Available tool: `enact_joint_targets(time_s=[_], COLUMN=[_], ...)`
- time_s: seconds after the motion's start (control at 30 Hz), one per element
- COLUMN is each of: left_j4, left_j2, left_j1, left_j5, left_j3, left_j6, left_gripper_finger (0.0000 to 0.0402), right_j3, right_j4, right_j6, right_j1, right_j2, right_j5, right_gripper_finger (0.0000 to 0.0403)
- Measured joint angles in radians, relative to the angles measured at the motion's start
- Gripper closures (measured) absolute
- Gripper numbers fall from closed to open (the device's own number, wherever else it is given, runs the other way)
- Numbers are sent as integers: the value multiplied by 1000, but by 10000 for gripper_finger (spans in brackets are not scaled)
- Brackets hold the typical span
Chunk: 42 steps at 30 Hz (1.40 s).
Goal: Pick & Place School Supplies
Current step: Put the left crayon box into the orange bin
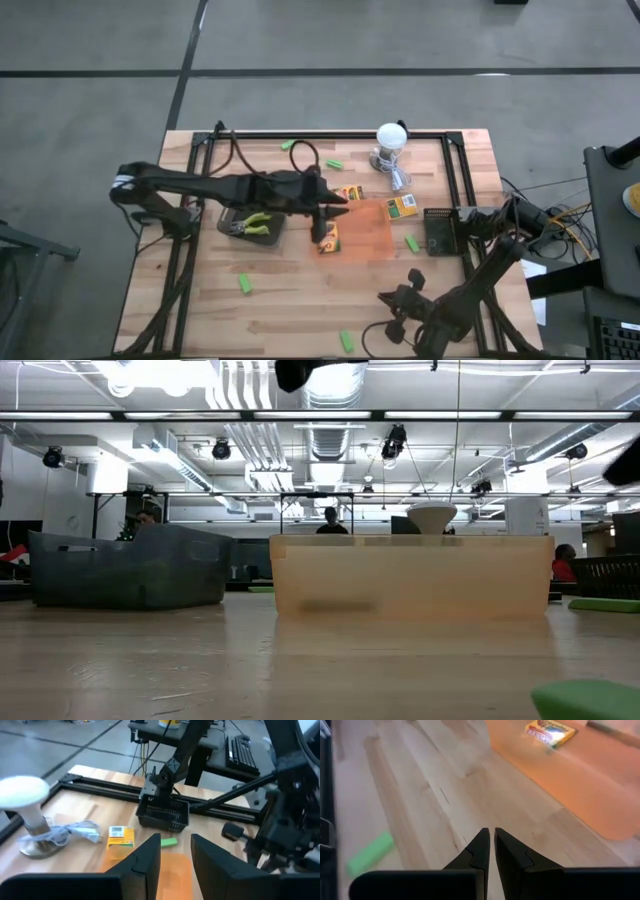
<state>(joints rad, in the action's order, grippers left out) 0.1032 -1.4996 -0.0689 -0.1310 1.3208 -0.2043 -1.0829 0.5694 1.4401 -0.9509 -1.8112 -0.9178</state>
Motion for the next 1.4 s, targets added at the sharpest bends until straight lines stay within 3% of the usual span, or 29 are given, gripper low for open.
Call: enact_joint_targets(time_s=[0.1,0.23,0.37,0.6,0.97,1.2,1.3,1.4], left_j4=[39,104,109,109,4,28,20,-11], left_j2=[31,69,95,135,159,157,157,151], left_j1=[0,0,11,53,154,204,224,246], left_j5=[2,2,2,6,64,68,104,117], left_j3=[0,-5,-37,-139,-295,-317,-317,-317], left_j6=[85,205,212,223,207,148,145,25], left_gripper_finger=[290,295,300,308,312,312,312,312], right_j3=[-1,0,0,1,3,4,4,4], right_j4=[20,70,125,141,191,227,227,238], right_j6=[-3,-2,-3,-120,-310,-273,-260,-199], right_j1=[9,25,60,185,488,666,704,746], right_j2=[48,143,260,465,554,545,545,545], right_j5=[-12,-102,-164,-147,38,222,235,241], right_gripper_finger=[376,376,376,376,376,376,376,376])
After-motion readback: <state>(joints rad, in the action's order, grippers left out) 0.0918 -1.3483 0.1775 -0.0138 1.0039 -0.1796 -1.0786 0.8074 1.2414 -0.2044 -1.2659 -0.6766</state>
